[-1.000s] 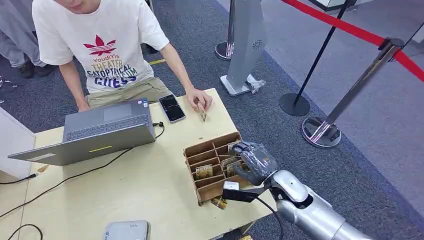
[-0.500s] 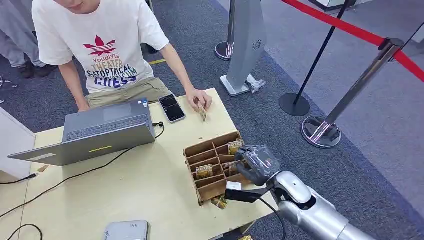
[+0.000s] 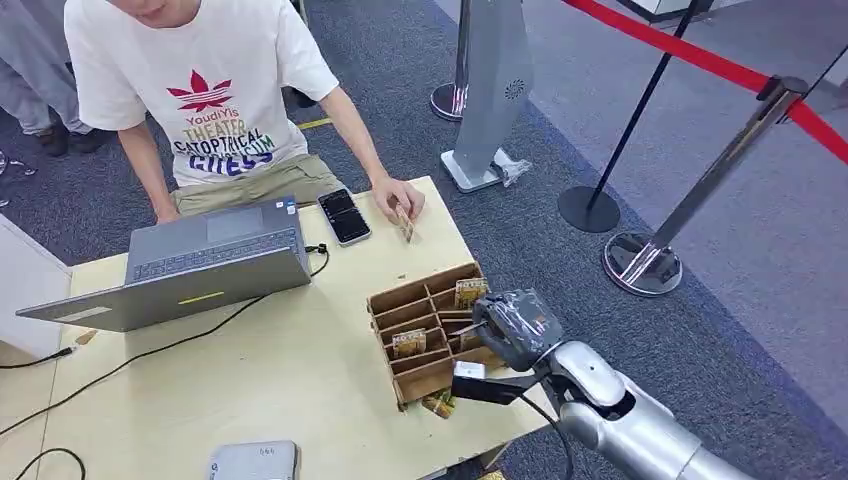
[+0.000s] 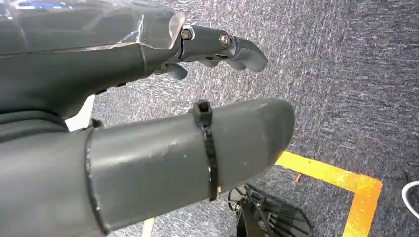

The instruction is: Pass the card to the sensor for recognition and then transmit it.

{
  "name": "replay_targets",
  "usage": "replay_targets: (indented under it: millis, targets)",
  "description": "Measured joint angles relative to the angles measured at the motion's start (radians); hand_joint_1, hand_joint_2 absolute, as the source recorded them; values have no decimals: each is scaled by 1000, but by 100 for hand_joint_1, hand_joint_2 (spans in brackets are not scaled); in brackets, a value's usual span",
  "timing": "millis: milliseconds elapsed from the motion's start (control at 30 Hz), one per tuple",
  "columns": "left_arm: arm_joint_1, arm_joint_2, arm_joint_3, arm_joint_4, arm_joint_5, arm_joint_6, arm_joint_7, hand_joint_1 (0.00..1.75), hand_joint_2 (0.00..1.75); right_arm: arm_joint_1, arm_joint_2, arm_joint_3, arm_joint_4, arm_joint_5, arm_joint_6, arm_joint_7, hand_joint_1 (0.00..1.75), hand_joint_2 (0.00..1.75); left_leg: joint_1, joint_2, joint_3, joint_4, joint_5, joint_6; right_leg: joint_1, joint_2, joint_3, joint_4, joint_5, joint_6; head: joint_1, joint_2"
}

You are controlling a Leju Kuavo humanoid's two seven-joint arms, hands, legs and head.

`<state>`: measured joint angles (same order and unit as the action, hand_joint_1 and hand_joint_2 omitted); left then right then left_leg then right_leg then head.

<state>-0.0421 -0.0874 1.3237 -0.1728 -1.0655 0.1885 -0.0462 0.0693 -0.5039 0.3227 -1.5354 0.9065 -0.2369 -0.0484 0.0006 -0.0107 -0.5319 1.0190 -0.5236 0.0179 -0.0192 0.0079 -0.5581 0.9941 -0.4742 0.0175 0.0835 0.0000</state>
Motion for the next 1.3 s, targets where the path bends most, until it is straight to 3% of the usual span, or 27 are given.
replay_targets:
  millis: [300, 533, 633, 1000, 1300]
  targets:
    - [-1, 3, 0, 0, -9, -6, 12, 0, 0, -17, -6, -6, -10, -57, 46, -27, 143, 175, 0, 0, 0, 0, 0, 0, 0, 0, 0, 0, 0, 0, 0, 0]
    - [-4, 6, 0, 0, -15, -6, 19, 0, 0, -69, -7, -7, -19, -183, 137, -75, 150, 175, 0, 0, 0, 0, 0, 0, 0, 0, 0, 0, 0, 0, 0, 0]
    - [-8, 6, 0, 0, -21, -7, 17, 0, 0, -90, -11, -10, -25, -233, 169, -85, 145, 175, 0, 0, 0, 0, 0, 0, 0, 0, 0, 0, 0, 0, 0, 0]
    - [-13, 5, 0, 0, -34, -13, -1, 0, 0, -105, -16, -59, -52, -368, 224, -122, 152, 175, 0, 0, 0, 0, 0, 0, 0, 0, 0, 0, 0, 0, 0, 0]
    - [-17, -2, -1, 0, -42, -10, -1, 0, 0, -186, -16, -81, -46, -411, 272, -167, 154, 175, 0, 0, 0, 0, 0, 0, 0, 0, 0, 0, 0, 0, 0, 0]
